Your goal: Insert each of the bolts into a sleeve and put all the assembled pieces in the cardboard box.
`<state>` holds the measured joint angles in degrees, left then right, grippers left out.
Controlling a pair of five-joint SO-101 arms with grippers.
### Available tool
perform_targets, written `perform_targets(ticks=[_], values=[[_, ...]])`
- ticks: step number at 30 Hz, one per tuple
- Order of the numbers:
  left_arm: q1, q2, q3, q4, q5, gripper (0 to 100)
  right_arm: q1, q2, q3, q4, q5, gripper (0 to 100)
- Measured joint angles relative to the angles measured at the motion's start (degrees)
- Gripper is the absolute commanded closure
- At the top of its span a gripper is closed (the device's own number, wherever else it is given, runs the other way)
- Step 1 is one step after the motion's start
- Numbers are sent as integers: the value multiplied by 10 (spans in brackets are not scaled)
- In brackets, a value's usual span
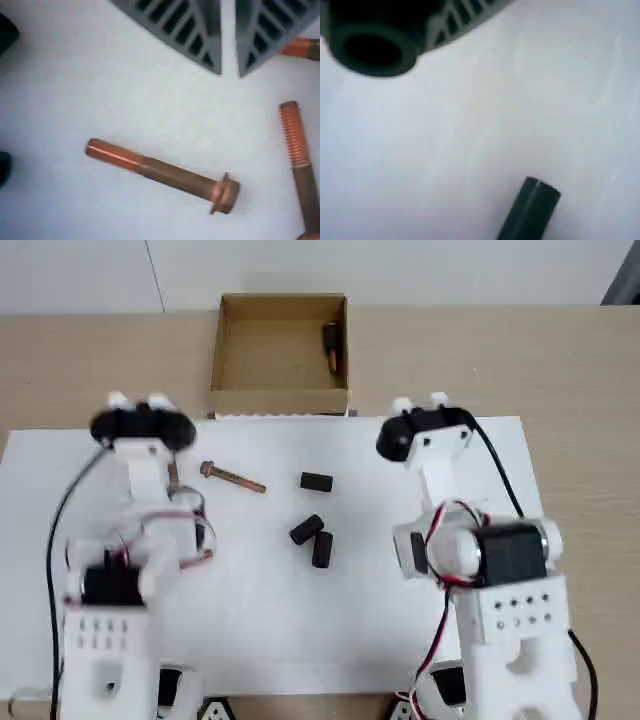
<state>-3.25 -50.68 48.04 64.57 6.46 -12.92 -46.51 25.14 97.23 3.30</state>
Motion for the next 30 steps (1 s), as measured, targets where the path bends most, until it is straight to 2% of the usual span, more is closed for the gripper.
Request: perform_targets(ticks=[6,15,24,30], values=[[-46,231,-172,64,2,994,1,-84,58,-4,0,995],[-49,504,-432,204,2,994,3,-170,92,-17,0,995],[-49,647,-600,218,1,991,4,-229,139,-42,0,995],[-49,738,-656,218,1,927,5,-244,139,-46,0,995]])
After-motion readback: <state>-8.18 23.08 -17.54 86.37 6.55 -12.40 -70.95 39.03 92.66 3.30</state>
